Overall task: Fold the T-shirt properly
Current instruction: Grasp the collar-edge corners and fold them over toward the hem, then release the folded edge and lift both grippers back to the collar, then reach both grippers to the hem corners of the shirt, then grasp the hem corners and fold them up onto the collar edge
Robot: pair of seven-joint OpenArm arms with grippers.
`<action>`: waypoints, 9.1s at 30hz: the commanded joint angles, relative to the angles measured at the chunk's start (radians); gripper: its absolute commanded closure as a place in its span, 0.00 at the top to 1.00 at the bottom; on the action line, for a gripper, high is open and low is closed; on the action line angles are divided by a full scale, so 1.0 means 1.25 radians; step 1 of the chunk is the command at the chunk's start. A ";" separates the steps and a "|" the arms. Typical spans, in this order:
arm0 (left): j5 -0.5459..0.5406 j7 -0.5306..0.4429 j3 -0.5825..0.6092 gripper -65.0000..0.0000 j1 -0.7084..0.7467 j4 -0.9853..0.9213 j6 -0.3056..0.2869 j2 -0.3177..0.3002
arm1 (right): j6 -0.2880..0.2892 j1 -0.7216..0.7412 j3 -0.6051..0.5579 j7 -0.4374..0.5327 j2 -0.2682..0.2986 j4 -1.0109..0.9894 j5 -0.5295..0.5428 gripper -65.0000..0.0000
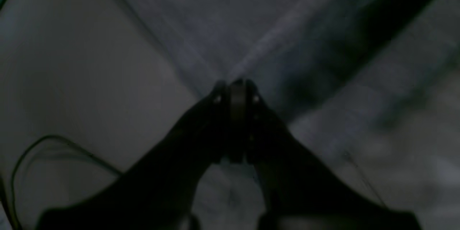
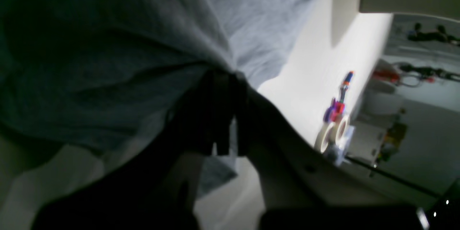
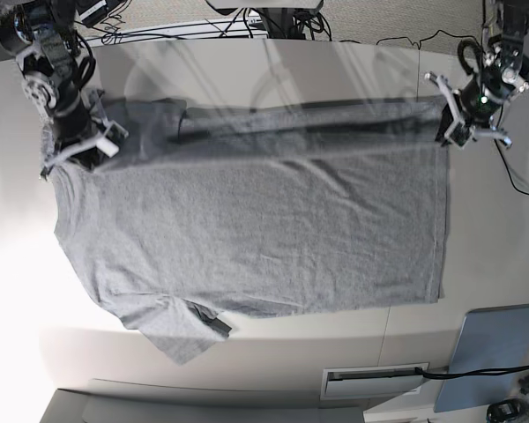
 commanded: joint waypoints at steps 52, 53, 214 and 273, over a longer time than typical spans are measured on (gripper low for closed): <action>-0.062 0.039 0.000 0.49 -0.190 -0.032 0.032 0.045 | -0.068 0.283 -0.136 -0.046 -0.008 -0.112 0.009 0.40; -0.065 0.048 0.000 0.49 -0.188 -0.032 0.029 0.044 | -0.073 0.282 -0.136 -0.052 -0.008 -0.112 0.030 0.40; -0.308 0.444 0.047 0.00 -0.665 -0.582 -0.046 0.138 | 0.155 0.952 0.062 -0.228 -0.290 -1.096 0.537 0.46; -0.770 0.555 -0.288 0.00 0.001 -0.042 -0.172 0.096 | 0.021 -0.142 0.494 -0.407 -0.215 0.164 0.591 0.00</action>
